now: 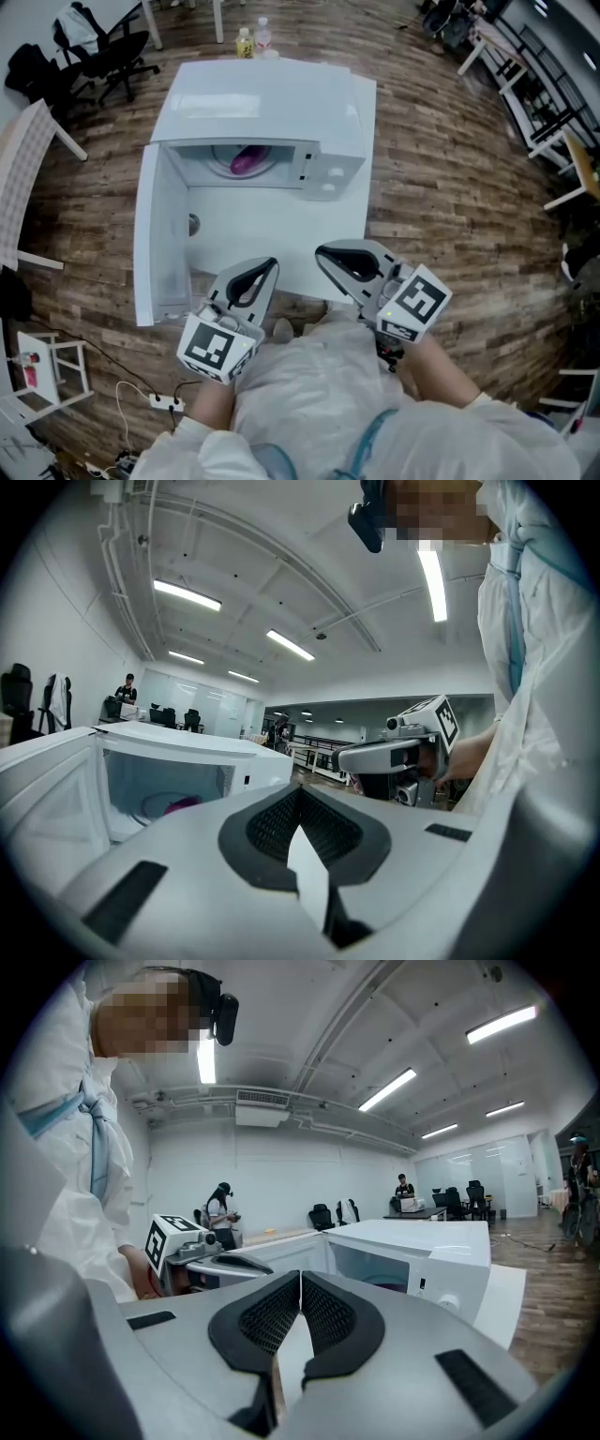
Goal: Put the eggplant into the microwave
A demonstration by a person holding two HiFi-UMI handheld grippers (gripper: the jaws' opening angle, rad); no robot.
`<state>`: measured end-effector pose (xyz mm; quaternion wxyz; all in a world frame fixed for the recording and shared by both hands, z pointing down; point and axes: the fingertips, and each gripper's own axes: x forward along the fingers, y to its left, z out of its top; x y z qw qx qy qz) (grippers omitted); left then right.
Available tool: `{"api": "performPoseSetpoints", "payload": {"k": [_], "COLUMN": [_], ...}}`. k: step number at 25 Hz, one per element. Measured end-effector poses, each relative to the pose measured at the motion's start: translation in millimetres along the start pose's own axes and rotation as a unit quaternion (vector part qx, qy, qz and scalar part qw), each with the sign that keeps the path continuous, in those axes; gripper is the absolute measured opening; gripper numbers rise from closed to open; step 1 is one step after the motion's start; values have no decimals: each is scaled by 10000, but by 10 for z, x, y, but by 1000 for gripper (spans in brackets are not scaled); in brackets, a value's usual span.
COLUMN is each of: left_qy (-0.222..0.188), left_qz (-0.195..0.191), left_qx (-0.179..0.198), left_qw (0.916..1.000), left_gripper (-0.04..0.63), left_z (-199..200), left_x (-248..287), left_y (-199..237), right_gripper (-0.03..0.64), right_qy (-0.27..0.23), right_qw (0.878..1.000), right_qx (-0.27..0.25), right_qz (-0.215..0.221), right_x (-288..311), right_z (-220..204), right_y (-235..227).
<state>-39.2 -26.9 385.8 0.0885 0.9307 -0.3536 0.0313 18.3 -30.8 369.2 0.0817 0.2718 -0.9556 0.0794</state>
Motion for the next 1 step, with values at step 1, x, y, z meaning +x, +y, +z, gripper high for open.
{"api": "performPoseSetpoints", "payload": {"k": [1], "left_qy": [-1], "left_qz": [-10], "left_qx": [-17], "left_qw": [10000], "left_gripper": [2], "left_z": [-2], "left_x": [18], "left_y": [11], "right_gripper": [34], "right_qy": [27], "right_qw": [10000], "right_qx": [1], "right_qz": [6], "right_x": [4], "right_z": [-11], "right_y": [-23]}}
